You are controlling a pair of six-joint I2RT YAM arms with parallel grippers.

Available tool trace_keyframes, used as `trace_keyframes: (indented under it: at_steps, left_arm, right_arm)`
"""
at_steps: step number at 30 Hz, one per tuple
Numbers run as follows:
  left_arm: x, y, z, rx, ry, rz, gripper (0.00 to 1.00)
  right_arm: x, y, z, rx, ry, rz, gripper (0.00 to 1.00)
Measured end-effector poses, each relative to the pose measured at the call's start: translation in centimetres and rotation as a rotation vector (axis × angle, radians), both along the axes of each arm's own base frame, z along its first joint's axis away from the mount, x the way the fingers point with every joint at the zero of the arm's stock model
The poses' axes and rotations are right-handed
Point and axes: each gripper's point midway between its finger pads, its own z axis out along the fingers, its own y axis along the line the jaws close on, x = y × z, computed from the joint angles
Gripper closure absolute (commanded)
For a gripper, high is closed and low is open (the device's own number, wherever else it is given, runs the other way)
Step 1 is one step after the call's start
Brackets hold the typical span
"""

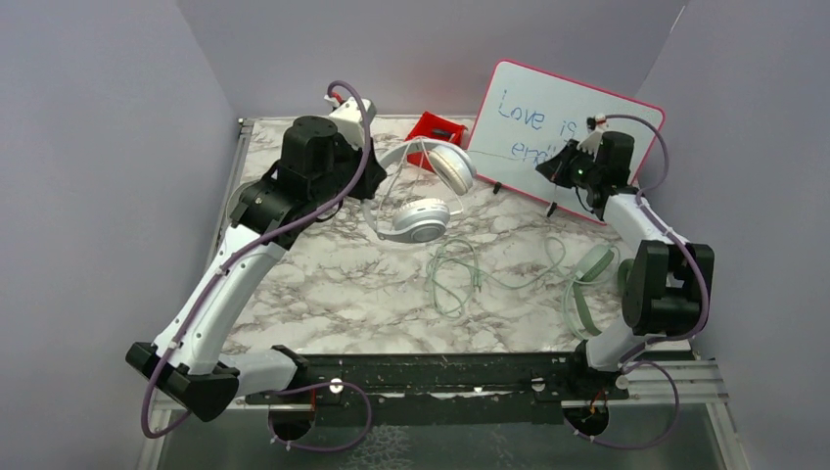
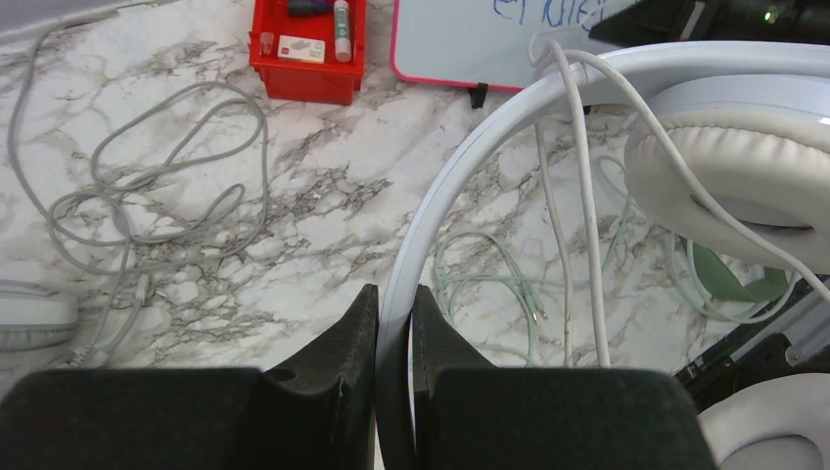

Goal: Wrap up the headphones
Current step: Wrap the headphones cable around the headphones.

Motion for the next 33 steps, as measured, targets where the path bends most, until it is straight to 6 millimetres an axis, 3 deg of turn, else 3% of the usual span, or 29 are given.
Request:
trace_keyframes:
  at_steps: [7,12,17,23,33]
  left_arm:
    - [2.1,0.4,3.3,-0.043,-0.072,0.095,1.00]
    - [4.9,0.8,5.2,-0.044,-0.119,0.200,1.00]
    - [7.8,1.3,6.8,-0.032,-0.164,0.297,1.00]
    - [10.4,1.6,7.6,-0.018,-0.188,0.367,1.00]
    - [13.4,2.3,7.3,-0.031,-0.201,0.490,1.00]
  right_arm:
    - [-2.7,4.1,-3.3,0.068,0.084,0.107,1.00]
    - [-5.0,8.7,-4.6,0.091,0.118,0.224,1.00]
    - [-7.6,11.8,-6.2,0.097,0.163,0.300,1.00]
    - [-9.6,14.5,-6.5,0.103,0.176,0.365,1.00]
    - [-14.2,22.0,-5.4,0.123,0.169,0.555,1.00]
